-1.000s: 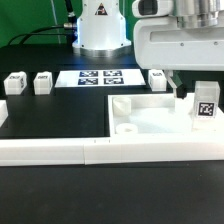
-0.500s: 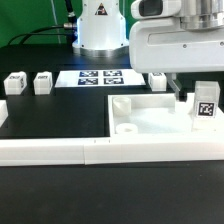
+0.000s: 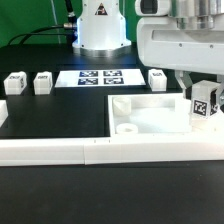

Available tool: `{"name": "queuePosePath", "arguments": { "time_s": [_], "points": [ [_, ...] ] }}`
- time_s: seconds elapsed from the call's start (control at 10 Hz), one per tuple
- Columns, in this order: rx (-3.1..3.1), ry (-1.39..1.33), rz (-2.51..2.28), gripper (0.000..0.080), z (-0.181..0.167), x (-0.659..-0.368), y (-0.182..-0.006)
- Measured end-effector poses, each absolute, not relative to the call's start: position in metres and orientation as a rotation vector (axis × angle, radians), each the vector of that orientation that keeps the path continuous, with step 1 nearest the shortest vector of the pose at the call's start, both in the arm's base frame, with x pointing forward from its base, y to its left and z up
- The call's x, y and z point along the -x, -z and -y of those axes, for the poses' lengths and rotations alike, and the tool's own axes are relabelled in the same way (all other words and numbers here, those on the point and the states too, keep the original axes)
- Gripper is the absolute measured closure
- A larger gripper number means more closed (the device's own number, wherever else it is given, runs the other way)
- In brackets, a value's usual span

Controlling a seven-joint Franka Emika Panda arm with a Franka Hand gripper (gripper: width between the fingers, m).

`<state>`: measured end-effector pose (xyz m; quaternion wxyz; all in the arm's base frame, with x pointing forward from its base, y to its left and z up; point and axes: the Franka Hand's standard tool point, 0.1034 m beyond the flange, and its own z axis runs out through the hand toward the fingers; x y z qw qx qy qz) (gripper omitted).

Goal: Assemble square table

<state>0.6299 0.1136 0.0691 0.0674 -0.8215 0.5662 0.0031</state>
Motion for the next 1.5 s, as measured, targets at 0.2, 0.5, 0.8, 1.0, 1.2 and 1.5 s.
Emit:
{"name": "queuePosePath", "arguments": {
  "time_s": [0.2, 0.5, 0.8, 1.0, 1.2, 1.5],
  "points": [
    [2.14, -0.04, -2.068, 0.0503, -0.1167, -0.6307, -0.0696],
    [1.874, -0.08, -2.3, 0.0502, -0.1174, -0.6312, -0.0698],
    [1.927, -0.075, -2.256, 0.0238, -0.1174, -0.6309, -0.0693],
    [2.399, -0.018, -1.769, 0.0169, -0.1153, -0.6334, -0.0726],
    [2.482, -0.005, -1.651, 0.0155, -0.1152, -0.633, -0.0717],
    [2.781, 0.024, -1.15, 0.015, -0.1112, -0.6319, -0.0716]
  ]
}}
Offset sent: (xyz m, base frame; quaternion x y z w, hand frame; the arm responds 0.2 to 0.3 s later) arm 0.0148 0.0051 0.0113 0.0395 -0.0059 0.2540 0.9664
